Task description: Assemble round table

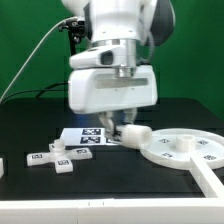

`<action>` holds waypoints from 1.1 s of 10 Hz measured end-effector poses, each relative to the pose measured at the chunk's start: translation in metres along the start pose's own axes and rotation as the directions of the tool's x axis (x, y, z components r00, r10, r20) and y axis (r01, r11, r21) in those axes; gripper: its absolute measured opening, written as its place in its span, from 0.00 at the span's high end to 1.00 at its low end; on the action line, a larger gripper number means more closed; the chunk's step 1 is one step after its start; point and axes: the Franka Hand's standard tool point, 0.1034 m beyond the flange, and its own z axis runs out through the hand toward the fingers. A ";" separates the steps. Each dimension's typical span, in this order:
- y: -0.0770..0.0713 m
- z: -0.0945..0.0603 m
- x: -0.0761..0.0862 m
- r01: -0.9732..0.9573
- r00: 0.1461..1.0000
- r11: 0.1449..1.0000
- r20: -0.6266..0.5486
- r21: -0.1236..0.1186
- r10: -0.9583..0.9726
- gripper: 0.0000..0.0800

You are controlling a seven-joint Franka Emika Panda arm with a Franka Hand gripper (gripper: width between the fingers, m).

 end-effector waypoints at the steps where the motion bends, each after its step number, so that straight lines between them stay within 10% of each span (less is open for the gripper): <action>1: -0.001 0.000 -0.002 -0.081 0.997 0.997 0.000 0.002 0.081 0.61; 5: 0.000 0.001 0.002 -0.264 0.964 0.964 -0.011 0.003 0.264 0.61; 8: -0.027 0.006 -0.044 -0.594 0.804 0.804 0.032 0.005 0.594 0.61; 11: -0.033 0.009 -0.052 -0.597 0.801 0.802 0.046 0.005 0.596 0.61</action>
Offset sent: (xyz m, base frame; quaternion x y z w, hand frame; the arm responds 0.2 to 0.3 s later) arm 0.0000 0.0000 0.0000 0.0000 0.0000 0.1938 0.9810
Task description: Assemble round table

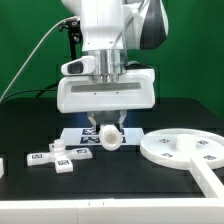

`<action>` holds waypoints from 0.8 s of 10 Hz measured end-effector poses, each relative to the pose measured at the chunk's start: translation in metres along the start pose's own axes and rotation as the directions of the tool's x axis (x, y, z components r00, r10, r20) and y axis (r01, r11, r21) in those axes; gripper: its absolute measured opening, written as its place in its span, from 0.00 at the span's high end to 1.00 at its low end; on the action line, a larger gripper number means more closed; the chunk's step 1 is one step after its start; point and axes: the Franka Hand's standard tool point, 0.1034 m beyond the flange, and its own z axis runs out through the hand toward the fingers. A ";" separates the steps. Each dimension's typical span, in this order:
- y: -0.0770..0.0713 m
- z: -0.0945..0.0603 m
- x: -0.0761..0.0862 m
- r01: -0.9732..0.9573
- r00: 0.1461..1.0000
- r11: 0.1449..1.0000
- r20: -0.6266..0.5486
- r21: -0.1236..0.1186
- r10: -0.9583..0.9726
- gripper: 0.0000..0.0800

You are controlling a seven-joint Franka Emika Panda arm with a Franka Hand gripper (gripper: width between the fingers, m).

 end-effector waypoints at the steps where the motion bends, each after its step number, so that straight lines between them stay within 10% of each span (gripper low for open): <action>1: 0.000 0.002 -0.001 0.000 1.000 1.000 0.001 -0.001 0.000 0.61; 8: -0.002 0.028 -0.017 0.010 0.999 1.000 -0.044 -0.028 -0.011 0.61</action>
Offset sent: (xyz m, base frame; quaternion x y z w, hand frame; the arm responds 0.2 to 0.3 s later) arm -0.0119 -0.0016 -0.0328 -0.0045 0.0150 0.0089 0.9998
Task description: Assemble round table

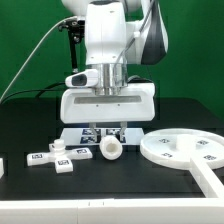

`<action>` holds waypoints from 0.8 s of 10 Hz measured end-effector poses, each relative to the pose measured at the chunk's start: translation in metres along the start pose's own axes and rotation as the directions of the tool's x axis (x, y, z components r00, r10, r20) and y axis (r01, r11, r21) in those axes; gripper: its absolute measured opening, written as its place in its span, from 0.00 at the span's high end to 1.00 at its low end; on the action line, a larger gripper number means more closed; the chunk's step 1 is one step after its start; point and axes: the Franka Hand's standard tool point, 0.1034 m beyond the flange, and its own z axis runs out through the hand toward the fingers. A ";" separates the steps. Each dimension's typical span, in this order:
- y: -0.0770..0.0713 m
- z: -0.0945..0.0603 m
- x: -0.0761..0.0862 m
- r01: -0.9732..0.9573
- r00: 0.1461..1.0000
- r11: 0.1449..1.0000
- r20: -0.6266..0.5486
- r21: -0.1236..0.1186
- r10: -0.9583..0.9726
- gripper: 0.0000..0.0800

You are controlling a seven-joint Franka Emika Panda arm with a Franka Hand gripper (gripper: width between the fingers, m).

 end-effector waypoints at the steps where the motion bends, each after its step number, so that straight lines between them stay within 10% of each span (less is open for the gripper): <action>1: 0.000 0.000 0.000 0.000 1.000 1.000 0.000 0.000 0.000 0.61; 3: 0.000 0.000 0.000 0.001 1.000 1.000 0.001 0.000 -0.001 0.30; 6: -0.002 -0.008 0.004 0.007 1.000 1.000 0.025 0.014 -0.007 0.21; 8: -0.015 -0.040 0.022 0.033 0.999 0.999 0.030 0.035 -0.034 0.19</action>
Offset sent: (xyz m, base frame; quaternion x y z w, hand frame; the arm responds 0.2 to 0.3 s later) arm 0.0000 0.0000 0.0000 0.0000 0.0000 0.0000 1.0000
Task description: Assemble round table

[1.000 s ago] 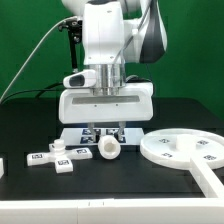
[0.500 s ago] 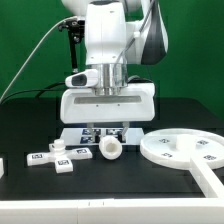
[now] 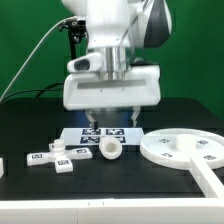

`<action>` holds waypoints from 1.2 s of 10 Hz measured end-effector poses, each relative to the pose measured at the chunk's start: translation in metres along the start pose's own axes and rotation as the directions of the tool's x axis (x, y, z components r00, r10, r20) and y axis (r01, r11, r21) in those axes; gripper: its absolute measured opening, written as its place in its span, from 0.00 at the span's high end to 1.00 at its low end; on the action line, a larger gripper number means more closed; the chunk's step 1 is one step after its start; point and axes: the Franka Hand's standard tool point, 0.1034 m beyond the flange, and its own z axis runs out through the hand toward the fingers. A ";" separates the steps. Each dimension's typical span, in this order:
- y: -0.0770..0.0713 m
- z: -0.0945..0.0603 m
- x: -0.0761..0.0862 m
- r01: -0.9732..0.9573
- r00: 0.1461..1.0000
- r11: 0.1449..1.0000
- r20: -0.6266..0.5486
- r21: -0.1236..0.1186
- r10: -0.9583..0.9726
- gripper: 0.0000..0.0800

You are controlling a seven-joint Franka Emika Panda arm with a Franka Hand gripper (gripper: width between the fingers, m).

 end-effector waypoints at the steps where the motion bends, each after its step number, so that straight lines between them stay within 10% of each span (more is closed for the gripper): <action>1: -0.017 -0.010 0.008 0.020 1.000 1.000 -0.012 0.007 -0.020 0.19; 4: -0.083 -0.014 0.018 0.087 0.996 0.996 -0.011 0.036 -0.087 0.19; 8: -0.084 -0.013 0.018 0.068 0.998 0.997 -0.009 0.035 -0.068 0.19; 10: -0.136 -0.004 0.015 0.156 0.986 0.987 0.057 0.040 -0.158 0.19; 12: -0.148 0.010 0.023 0.291 0.947 0.956 0.136 0.030 -0.293 0.19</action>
Offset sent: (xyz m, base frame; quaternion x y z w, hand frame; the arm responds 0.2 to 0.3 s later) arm -0.0014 0.0512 -0.0148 -0.0492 0.0165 0.0731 0.9960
